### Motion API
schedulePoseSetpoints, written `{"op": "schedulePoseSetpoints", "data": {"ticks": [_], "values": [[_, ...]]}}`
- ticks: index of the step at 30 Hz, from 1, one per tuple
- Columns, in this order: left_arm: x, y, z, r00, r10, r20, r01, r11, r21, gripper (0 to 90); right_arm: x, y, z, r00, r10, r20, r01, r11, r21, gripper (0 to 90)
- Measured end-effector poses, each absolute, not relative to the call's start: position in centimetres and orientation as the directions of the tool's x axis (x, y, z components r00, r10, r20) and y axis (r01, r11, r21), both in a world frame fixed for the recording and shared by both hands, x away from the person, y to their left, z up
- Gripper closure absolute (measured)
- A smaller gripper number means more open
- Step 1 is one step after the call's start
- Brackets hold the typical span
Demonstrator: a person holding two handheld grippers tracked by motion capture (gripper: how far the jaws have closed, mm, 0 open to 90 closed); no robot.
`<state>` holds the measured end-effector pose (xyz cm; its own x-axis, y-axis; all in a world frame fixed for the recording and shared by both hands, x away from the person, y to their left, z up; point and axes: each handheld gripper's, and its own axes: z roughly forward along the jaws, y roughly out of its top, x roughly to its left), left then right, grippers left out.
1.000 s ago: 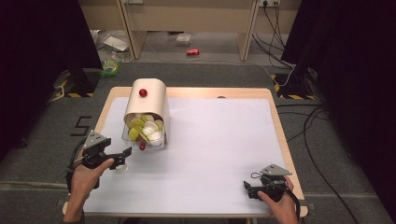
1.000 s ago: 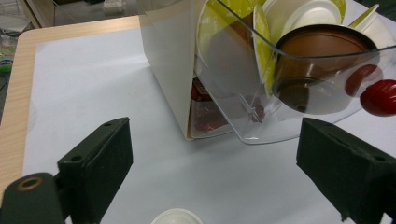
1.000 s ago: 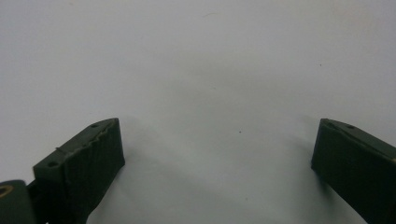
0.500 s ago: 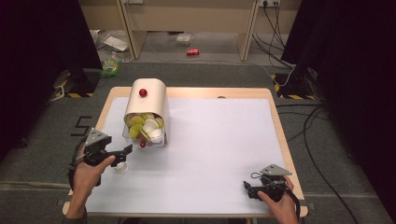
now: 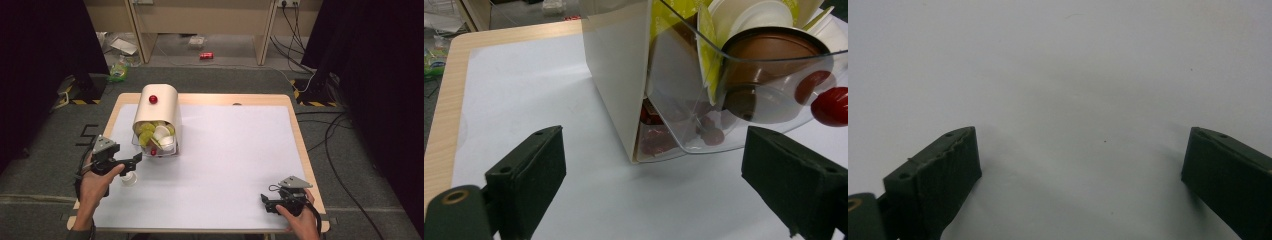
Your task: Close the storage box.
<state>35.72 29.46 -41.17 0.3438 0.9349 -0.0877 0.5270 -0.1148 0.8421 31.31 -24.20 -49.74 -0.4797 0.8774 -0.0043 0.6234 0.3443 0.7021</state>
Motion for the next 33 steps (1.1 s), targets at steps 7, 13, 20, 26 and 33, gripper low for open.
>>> {"op": "schedulePoseSetpoints", "data": {"ticks": [7, 13, 20, 26, 33], "values": [[36.1, 29.3, -41.1, 0.337, 0.938, -0.082, 0.526, -0.116, 0.842, 10.3, 31.3, -24.2, -49.7, -0.479, 0.878, -0.005, 0.624, 0.344, 0.702, 2.6], [36.5, 29.3, -40.9, 0.337, 0.938, -0.08, 0.528, -0.118, 0.841, 10.3, 31.3, -24.2, -49.7, -0.478, 0.878, -0.003, 0.626, 0.343, 0.701, 2.6], [36.9, 29.1, -40.6, 0.334, 0.94, -0.074, 0.529, -0.122, 0.84, 10.3, 31.3, -24.2, -49.7, -0.478, 0.878, -0.002, 0.626, 0.342, 0.701, 2.6], [37.3, 29.1, -40.6, 0.331, 0.941, -0.074, 0.53, -0.12, 0.84, 10.3, 31.3, -24.2, -49.7, -0.479, 0.878, -0.003, 0.624, 0.344, 0.701, 2.6], [37.6, 29.0, -40.6, 0.324, 0.943, -0.071, 0.528, -0.118, 0.841, 10.3, 31.3, -24.2, -49.7, -0.478, 0.879, -0.003, 0.626, 0.342, 0.701, 2.6]]}}
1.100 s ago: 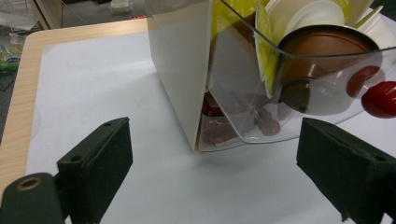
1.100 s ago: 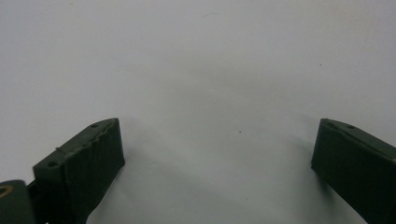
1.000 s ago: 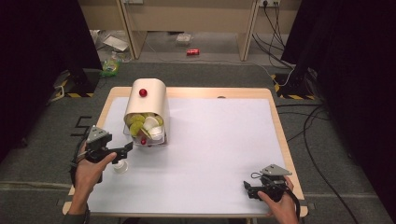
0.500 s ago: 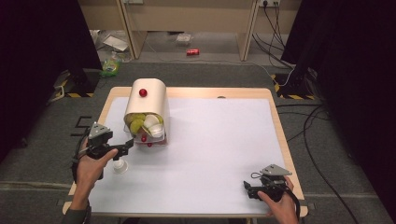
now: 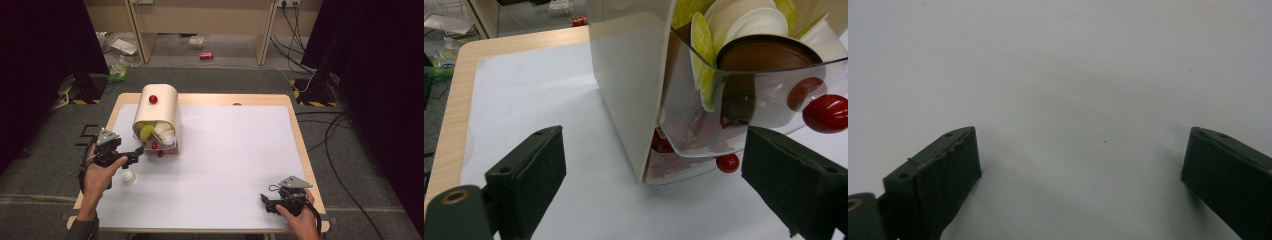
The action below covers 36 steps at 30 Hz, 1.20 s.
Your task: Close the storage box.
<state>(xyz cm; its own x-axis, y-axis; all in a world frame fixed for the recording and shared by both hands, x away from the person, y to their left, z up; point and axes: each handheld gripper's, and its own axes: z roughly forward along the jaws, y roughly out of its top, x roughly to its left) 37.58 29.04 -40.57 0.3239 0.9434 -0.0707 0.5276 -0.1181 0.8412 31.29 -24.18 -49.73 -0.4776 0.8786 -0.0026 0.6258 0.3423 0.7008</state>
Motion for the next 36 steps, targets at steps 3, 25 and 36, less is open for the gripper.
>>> {"op": "schedulePoseSetpoints", "data": {"ticks": [3, 25, 36], "values": [[37.7, 29.1, -40.6, 0.322, 0.944, -0.078, 0.53, -0.112, 0.841, 10.3, 31.3, -24.2, -49.7, -0.479, 0.878, -0.004, 0.624, 0.344, 0.702, 2.6], [38.7, 29.0, -40.6, 0.308, 0.948, -0.078, 0.532, -0.103, 0.84, 10.4, 31.3, -24.2, -49.7, -0.48, 0.877, -0.004, 0.624, 0.344, 0.701, 2.6], [39.1, 28.9, -40.5, 0.301, 0.951, -0.068, 0.532, -0.108, 0.84, 10.4, 31.3, -24.2, -49.7, -0.482, 0.876, -0.005, 0.622, 0.346, 0.702, 2.5]]}}
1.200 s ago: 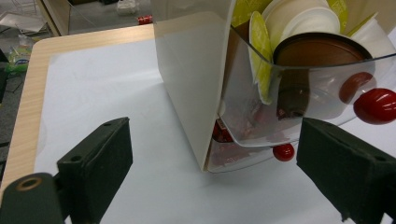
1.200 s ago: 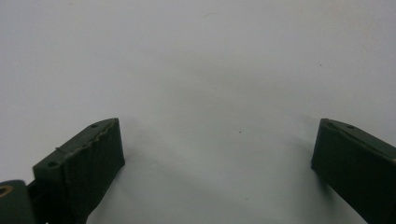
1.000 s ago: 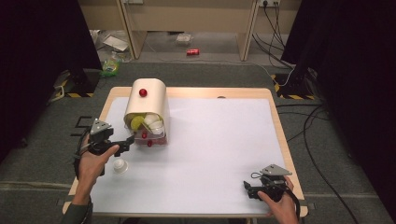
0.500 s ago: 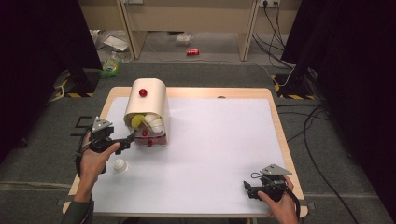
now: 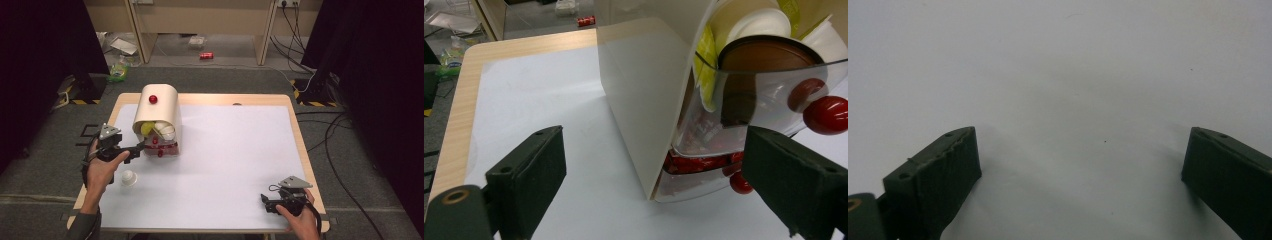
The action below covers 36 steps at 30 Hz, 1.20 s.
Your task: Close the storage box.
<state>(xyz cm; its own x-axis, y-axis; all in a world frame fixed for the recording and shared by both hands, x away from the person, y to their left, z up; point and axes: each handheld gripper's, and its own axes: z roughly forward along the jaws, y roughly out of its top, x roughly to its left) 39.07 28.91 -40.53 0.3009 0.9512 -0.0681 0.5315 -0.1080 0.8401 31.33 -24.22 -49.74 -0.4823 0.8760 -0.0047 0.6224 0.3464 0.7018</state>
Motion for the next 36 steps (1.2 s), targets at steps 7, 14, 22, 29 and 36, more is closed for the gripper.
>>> {"op": "schedulePoseSetpoints", "data": {"ticks": [7, 14, 22, 29, 36], "values": [[39.2, 28.9, -40.6, 0.296, 0.952, -0.074, 0.532, -0.1, 0.841, 9.8, 31.3, -24.2, -49.7, -0.477, 0.879, 0.0, 0.627, 0.34, 0.701, 2.6], [39.2, 28.9, -40.6, 0.293, 0.953, -0.072, 0.531, -0.1, 0.842, 9.6, 31.3, -24.2, -49.8, -0.48, 0.877, -0.003, 0.623, 0.344, 0.702, 2.5], [38.8, 28.6, -40.9, 0.309, 0.948, -0.07, 0.527, -0.109, 0.843, 15.2, 31.3, -24.2, -49.7, -0.477, 0.879, 0.0, 0.627, 0.34, 0.701, 2.5], [38.2, 28.4, -41.1, 0.338, 0.939, -0.069, 0.527, -0.128, 0.84, 15.2, 31.3, -24.2, -49.8, -0.481, 0.877, -0.003, 0.623, 0.344, 0.702, 2.5], [37.6, 28.4, -41.0, 0.348, 0.935, -0.071, 0.522, -0.13, 0.843, 15.2, 31.3, -24.2, -49.7, -0.479, 0.878, -0.001, 0.626, 0.343, 0.7, 2.5]]}}
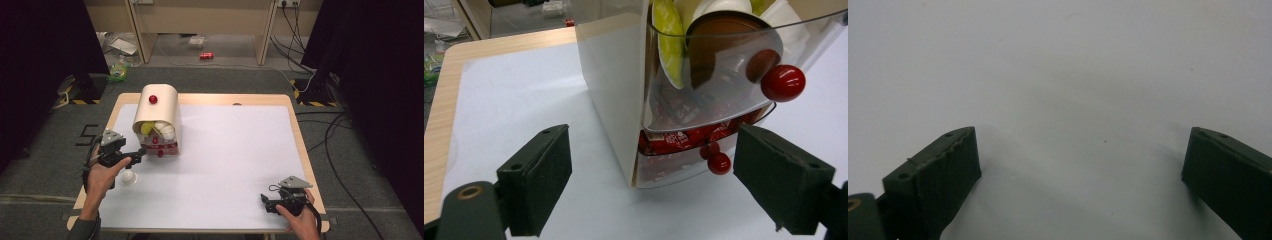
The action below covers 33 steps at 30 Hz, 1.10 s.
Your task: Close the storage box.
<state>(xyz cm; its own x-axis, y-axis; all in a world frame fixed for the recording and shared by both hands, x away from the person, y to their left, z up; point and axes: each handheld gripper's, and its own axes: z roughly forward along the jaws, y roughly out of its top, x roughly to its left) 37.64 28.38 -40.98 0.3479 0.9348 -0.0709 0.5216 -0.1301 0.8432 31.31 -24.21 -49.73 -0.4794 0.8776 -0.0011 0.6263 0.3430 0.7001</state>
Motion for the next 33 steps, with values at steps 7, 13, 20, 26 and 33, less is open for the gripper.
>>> {"op": "schedulePoseSetpoints", "data": {"ticks": [7, 13, 20, 26, 33], "values": [[37.3, 28.4, -41.0, 0.357, 0.931, -0.072, 0.522, -0.135, 0.842, 15.2, 31.3, -24.2, -49.8, -0.479, 0.878, -0.001, 0.625, 0.342, 0.702, 2.5], [36.8, 28.5, -41.0, 0.359, 0.931, -0.07, 0.512, -0.134, 0.849, 15.2, 31.3, -24.2, -49.8, -0.48, 0.877, -0.003, 0.623, 0.344, 0.702, 2.5], [36.1, 28.5, -41.5, 0.367, 0.927, -0.073, 0.509, -0.135, 0.85, 15.1, 31.3, -24.2, -49.7, -0.481, 0.876, -0.003, 0.624, 0.346, 0.701, 2.4], [35.6, 28.4, -41.8, 0.374, 0.924, -0.078, 0.501, -0.13, 0.855, 15.2, 31.3, -24.2, -49.7, -0.479, 0.878, -0.001, 0.625, 0.343, 0.701, 2.4], [35.1, 28.1, -42.3, 0.386, 0.92, -0.073, 0.501, -0.142, 0.854, 15.2, 31.3, -24.2, -49.7, -0.481, 0.877, -0.003, 0.624, 0.344, 0.702, 2.4]]}}
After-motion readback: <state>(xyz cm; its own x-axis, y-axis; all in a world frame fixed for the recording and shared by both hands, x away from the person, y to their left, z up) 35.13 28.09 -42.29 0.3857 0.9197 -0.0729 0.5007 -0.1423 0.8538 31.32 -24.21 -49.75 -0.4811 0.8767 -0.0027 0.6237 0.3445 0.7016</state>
